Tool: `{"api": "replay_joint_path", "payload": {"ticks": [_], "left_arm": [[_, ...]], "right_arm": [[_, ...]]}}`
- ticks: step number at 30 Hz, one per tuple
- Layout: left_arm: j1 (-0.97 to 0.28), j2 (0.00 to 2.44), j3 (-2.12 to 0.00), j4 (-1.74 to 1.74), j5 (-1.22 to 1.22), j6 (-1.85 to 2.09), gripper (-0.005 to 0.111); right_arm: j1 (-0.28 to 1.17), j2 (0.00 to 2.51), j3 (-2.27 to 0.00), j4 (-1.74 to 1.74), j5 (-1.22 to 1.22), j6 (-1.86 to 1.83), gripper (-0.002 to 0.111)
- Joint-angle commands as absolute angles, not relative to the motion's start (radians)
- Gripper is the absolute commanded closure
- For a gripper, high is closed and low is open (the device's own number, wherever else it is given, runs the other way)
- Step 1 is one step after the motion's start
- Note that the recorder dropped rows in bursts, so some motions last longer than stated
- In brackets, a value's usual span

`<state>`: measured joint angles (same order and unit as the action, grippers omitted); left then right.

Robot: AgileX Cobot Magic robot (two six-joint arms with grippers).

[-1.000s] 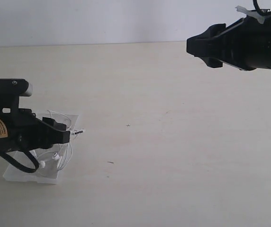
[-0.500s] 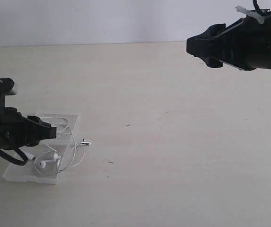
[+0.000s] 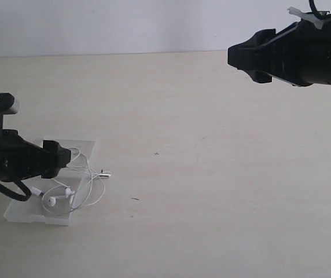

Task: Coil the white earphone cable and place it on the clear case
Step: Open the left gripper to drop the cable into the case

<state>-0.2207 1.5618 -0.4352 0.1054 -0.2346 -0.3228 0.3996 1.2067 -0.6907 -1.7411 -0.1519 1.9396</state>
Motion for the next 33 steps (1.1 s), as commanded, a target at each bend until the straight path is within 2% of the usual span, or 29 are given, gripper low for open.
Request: {"api": "replay_joint_path", "payload": {"ticks": [1,11,22,24,30,33], "left_arm": [[-0.217,1.492,-0.435,0.098,-0.212,-0.330,0.020],[-0.209,1.410,-0.448,0.098,-0.162,-0.328,0.020],[-0.311,1.408,-0.448,0.143,-0.168,-0.337,0.021],[-0.311,1.408,-0.448,0.144,-0.179,-0.337,0.024],[-0.311,1.408,-0.448,0.147,-0.190,-0.332,0.043],[-0.311,1.408,-0.446,0.147,-0.196,-0.321,0.045]], "right_arm": [[0.395,1.201,-0.683,-1.744,-0.144,1.939,0.052],[0.395,1.201,-0.683,-1.744,-0.159,1.939,0.052],[0.395,1.201,-0.683,-1.744,-0.155,1.939,0.052],[0.395,1.201,-0.683,-1.744,-0.155,1.939,0.052],[0.395,1.201,-0.683,-1.744,-0.155,1.939,0.052],[0.395,1.201,-0.683,-1.744,-0.156,1.939,0.052]]}}
